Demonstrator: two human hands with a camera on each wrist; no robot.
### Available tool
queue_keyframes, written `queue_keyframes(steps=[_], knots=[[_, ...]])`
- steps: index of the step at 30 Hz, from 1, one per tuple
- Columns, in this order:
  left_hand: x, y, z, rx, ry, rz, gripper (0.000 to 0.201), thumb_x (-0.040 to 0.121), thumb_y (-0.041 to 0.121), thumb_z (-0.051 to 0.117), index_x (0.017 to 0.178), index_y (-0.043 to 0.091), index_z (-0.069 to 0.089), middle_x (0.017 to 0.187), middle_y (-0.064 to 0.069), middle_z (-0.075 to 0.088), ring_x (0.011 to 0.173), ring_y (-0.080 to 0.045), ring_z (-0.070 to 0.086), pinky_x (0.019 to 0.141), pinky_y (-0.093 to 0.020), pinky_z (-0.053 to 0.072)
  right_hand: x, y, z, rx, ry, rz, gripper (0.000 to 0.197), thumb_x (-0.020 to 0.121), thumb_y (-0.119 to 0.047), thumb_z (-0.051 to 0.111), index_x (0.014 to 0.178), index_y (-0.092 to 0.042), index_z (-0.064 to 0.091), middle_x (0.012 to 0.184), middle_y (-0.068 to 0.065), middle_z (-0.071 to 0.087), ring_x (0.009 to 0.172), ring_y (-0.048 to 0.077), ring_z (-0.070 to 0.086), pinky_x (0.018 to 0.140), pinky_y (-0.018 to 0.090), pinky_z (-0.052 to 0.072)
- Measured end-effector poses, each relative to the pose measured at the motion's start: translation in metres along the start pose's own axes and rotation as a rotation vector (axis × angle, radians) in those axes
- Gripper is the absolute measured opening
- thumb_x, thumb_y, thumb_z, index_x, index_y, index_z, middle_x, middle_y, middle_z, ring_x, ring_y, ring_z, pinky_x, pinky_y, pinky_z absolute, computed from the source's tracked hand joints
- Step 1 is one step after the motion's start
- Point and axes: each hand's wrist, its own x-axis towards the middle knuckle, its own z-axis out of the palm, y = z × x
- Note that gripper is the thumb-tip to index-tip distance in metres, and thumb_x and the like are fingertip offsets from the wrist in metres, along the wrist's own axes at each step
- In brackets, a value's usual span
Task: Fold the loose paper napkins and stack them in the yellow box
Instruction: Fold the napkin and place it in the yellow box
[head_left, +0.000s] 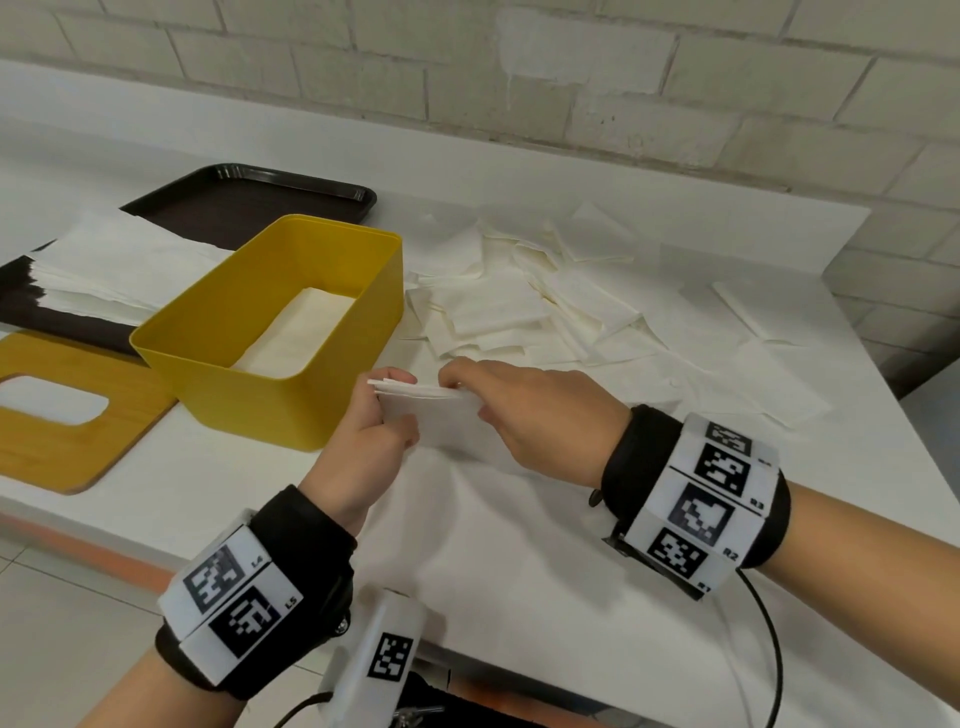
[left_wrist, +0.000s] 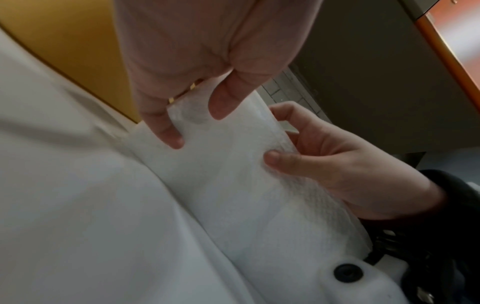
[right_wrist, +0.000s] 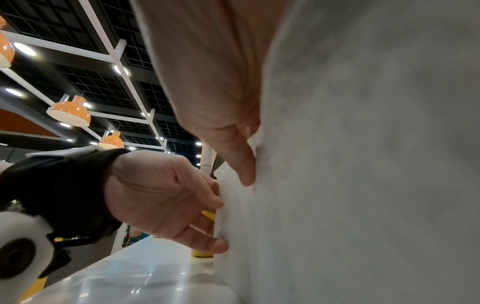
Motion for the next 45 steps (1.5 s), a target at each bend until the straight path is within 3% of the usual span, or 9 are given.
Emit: queue_keyframes(steps=[10, 14, 26, 31, 34, 37, 41, 43, 45], knots=[[-0.002, 0.001, 0.001, -0.094, 0.005, 0.012, 0.034, 0.093, -0.011, 0.037, 0.093, 0.023, 0.043, 0.094, 0.001, 0.049, 0.087, -0.01, 0.051, 0.078, -0.022, 0.048, -0.002, -0.006, -0.003, 0.129, 0.049, 0.015, 0.021, 0.095, -0.011, 0.04, 0.115, -0.018, 0.035, 0.103, 0.003, 0.056, 0.084, 0.03, 0.054, 0.074, 0.042, 0.048], [-0.003, 0.003, 0.001, -0.03, -0.047, 0.037, 0.037, 0.09, -0.014, 0.036, 0.094, 0.022, 0.045, 0.097, 0.001, 0.052, 0.092, -0.012, 0.049, 0.084, -0.028, 0.043, -0.002, -0.008, -0.003, 0.117, 0.078, -0.01, 0.023, 0.095, -0.011, 0.04, 0.116, -0.02, 0.037, 0.096, -0.004, 0.048, 0.086, 0.026, 0.052, 0.072, 0.038, 0.046], [-0.003, 0.003, 0.001, -0.03, -0.078, 0.054, 0.042, 0.09, -0.013, 0.037, 0.099, 0.028, 0.043, 0.103, -0.003, 0.047, 0.089, -0.013, 0.051, 0.082, -0.028, 0.046, 0.003, -0.009, -0.007, 0.091, 0.02, 0.004, 0.03, 0.095, -0.019, 0.043, 0.125, -0.017, 0.048, 0.12, 0.001, 0.05, 0.109, 0.021, 0.048, 0.089, 0.037, 0.042], [0.001, -0.003, 0.0, 0.057, -0.027, 0.122, 0.047, 0.08, 0.002, 0.056, 0.109, 0.035, 0.039, 0.11, 0.0, 0.044, 0.113, -0.017, 0.046, 0.098, -0.031, 0.041, 0.006, -0.018, -0.01, 0.043, -0.044, -0.076, 0.031, 0.096, -0.012, 0.041, 0.126, -0.016, 0.044, 0.123, 0.001, 0.046, 0.108, 0.019, 0.046, 0.081, 0.034, 0.042], [0.001, -0.002, 0.001, 0.179, 0.002, 0.132, 0.03, 0.089, -0.004, 0.047, 0.097, 0.025, 0.047, 0.103, 0.008, 0.04, 0.115, -0.015, 0.036, 0.086, -0.015, 0.036, 0.007, -0.018, -0.008, 0.116, 0.001, -0.081, 0.021, 0.097, -0.017, 0.039, 0.115, -0.011, 0.048, 0.113, 0.003, 0.049, 0.091, 0.017, 0.044, 0.079, 0.035, 0.041], [0.001, -0.004, 0.0, 0.161, -0.036, 0.091, 0.025, 0.087, 0.002, 0.049, 0.091, 0.026, 0.043, 0.112, -0.001, 0.043, 0.112, -0.017, 0.041, 0.079, -0.02, 0.036, 0.006, -0.015, -0.005, 0.07, -0.004, -0.008, 0.022, 0.099, -0.023, 0.035, 0.114, -0.01, 0.045, 0.111, 0.006, 0.049, 0.091, 0.024, 0.05, 0.079, 0.04, 0.044], [-0.001, -0.003, 0.002, 0.082, -0.098, 0.036, 0.033, 0.09, -0.007, 0.042, 0.106, 0.022, 0.038, 0.109, 0.001, 0.047, 0.098, -0.006, 0.047, 0.078, -0.019, 0.041, 0.005, -0.015, -0.003, -0.051, -0.013, -0.021, 0.025, 0.096, -0.009, 0.037, 0.12, -0.015, 0.035, 0.11, 0.003, 0.051, 0.075, 0.025, 0.049, 0.06, 0.033, 0.039], [-0.002, -0.002, 0.003, 0.113, -0.139, 0.034, 0.036, 0.091, -0.008, 0.038, 0.119, 0.014, 0.038, 0.112, 0.003, 0.05, 0.105, -0.004, 0.048, 0.087, -0.018, 0.041, 0.004, -0.017, -0.005, -0.057, 0.011, -0.088, 0.036, 0.094, -0.005, 0.04, 0.126, -0.019, 0.031, 0.107, 0.0, 0.053, 0.072, 0.022, 0.048, 0.052, 0.031, 0.035], [-0.002, -0.003, 0.002, 0.096, -0.144, 0.026, 0.041, 0.091, -0.008, 0.037, 0.127, 0.011, 0.04, 0.121, -0.006, 0.055, 0.114, -0.014, 0.052, 0.094, -0.029, 0.043, 0.001, -0.018, -0.007, -0.015, 0.036, -0.095, 0.044, 0.094, -0.012, 0.045, 0.131, -0.02, 0.023, 0.113, 0.001, 0.055, 0.079, 0.025, 0.057, 0.058, 0.031, 0.044]])
